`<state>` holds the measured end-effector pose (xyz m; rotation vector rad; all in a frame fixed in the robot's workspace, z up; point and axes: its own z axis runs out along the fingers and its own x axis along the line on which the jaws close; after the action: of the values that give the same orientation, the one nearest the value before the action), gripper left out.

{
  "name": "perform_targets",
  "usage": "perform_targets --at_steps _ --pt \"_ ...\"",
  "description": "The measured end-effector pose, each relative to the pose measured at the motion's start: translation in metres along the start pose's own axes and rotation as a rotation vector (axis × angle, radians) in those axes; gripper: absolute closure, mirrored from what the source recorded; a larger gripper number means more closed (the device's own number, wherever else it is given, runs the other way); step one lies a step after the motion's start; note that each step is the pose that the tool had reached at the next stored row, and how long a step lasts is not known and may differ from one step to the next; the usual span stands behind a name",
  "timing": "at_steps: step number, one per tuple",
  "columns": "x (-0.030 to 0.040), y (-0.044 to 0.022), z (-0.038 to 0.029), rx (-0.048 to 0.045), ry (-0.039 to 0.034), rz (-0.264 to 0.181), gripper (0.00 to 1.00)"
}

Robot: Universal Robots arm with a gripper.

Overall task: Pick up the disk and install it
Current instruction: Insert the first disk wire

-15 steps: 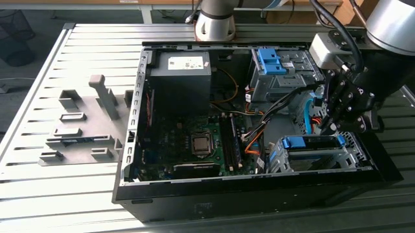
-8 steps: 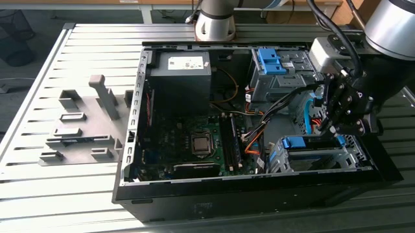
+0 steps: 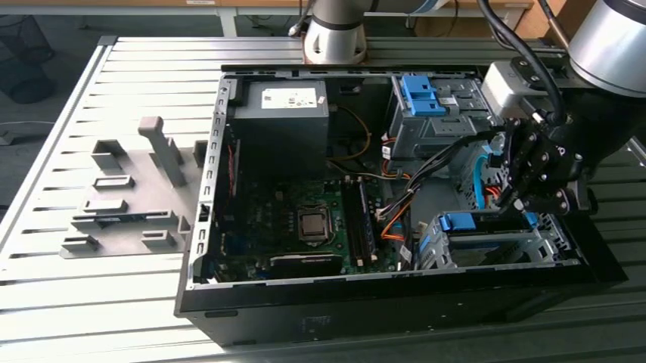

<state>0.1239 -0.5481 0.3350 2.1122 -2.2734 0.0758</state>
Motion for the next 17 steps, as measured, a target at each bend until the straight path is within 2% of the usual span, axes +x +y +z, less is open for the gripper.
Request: perform_targets --at_steps 13,17 --pt "0.0007 0.0014 0.0011 0.0002 -0.0002 -0.003 0.84" --pt "0.0007 0.0010 0.0013 0.0000 -0.0028 -0.003 0.84"
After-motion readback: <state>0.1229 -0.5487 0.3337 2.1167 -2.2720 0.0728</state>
